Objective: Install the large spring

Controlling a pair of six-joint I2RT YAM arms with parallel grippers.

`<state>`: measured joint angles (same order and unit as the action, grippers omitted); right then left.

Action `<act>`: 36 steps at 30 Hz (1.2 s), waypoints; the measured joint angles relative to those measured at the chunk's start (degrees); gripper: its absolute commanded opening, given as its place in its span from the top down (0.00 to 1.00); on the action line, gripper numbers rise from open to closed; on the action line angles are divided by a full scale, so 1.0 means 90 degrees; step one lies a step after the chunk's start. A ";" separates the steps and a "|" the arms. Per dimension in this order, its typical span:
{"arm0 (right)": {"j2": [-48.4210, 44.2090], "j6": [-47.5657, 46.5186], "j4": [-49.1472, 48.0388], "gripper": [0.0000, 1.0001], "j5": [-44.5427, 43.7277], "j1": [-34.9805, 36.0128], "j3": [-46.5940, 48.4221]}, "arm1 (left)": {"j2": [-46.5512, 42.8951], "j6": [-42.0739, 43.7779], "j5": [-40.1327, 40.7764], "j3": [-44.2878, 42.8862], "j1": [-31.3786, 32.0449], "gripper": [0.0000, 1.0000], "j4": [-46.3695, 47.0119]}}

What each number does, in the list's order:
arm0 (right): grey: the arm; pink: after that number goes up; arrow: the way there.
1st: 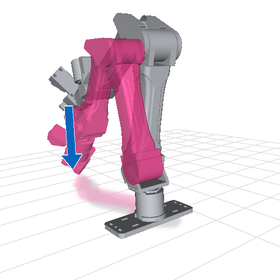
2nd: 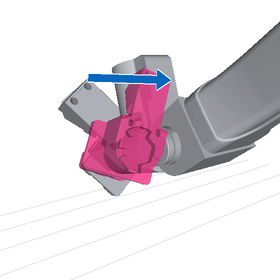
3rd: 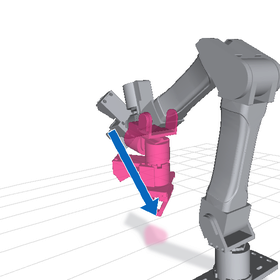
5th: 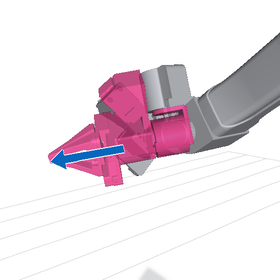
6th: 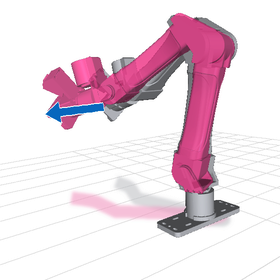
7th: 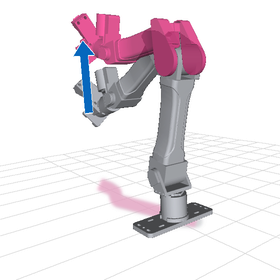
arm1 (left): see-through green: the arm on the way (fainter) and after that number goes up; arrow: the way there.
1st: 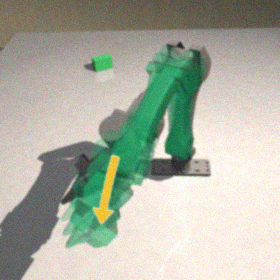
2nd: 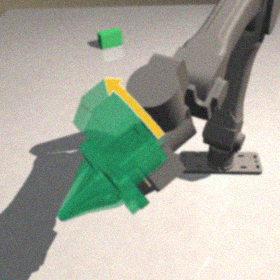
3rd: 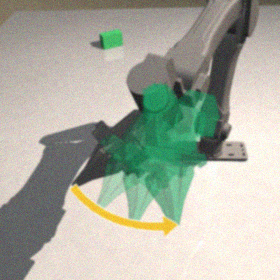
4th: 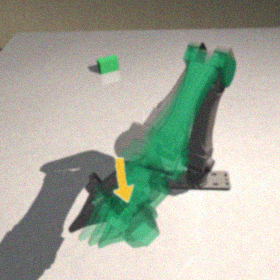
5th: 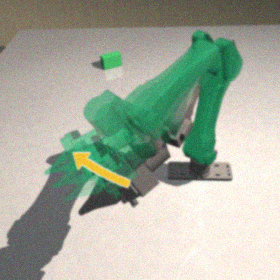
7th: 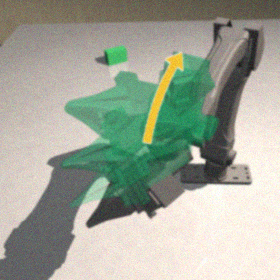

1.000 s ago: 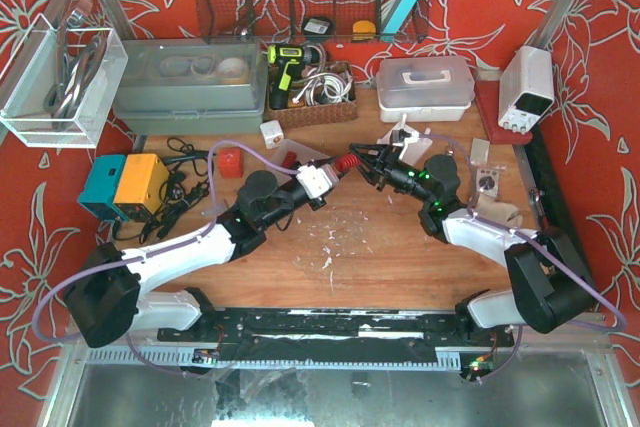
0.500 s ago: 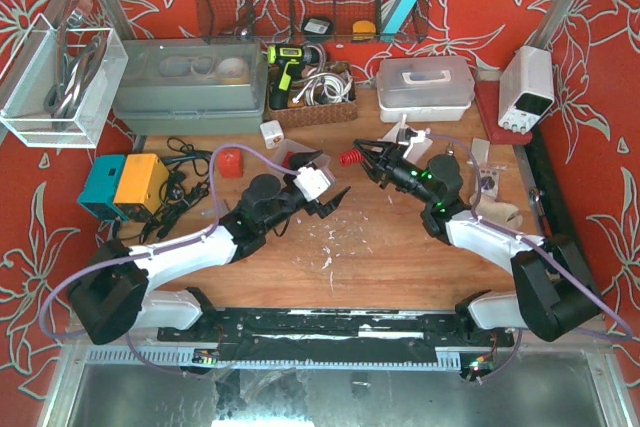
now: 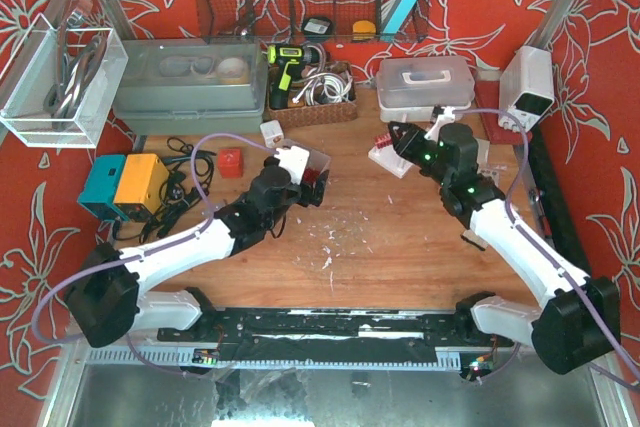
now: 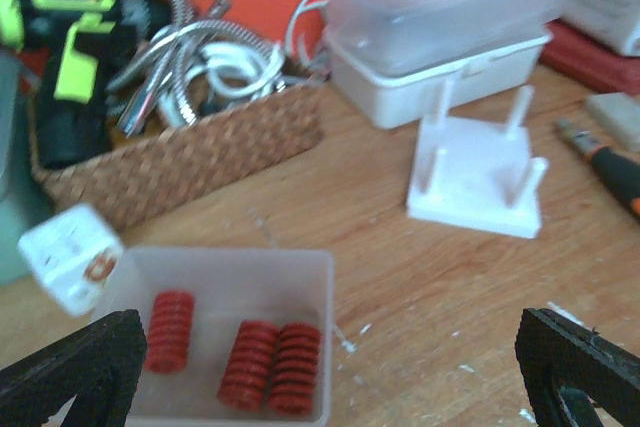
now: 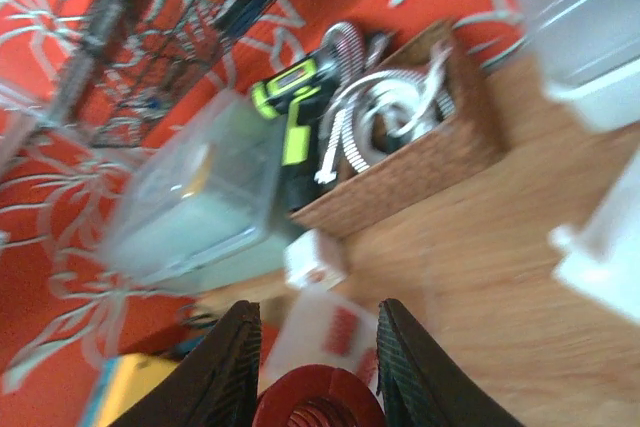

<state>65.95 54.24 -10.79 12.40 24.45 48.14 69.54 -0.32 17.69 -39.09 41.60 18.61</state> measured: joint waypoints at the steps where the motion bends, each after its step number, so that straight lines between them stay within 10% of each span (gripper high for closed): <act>1: 0.0012 -0.0301 0.0228 1.00 -0.0216 0.0000 0.0134 | 0.0063 -0.0202 0.0155 -0.0066 -0.0005 0.00 -0.0148; 16: 0.2565 -0.4313 0.2492 1.00 -0.3708 -0.0078 0.2645 | 0.0367 -0.1443 0.0668 0.1158 -0.0002 0.00 0.0158; 36: 0.5229 -0.5083 0.2217 1.00 -0.3864 -0.0877 0.4388 | 0.0221 -0.1241 -0.0039 0.1705 0.0005 0.00 0.1161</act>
<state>113.01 8.49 9.17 -22.37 16.56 87.64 71.53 -11.49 17.34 -23.75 41.65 29.06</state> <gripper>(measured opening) 0.327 0.998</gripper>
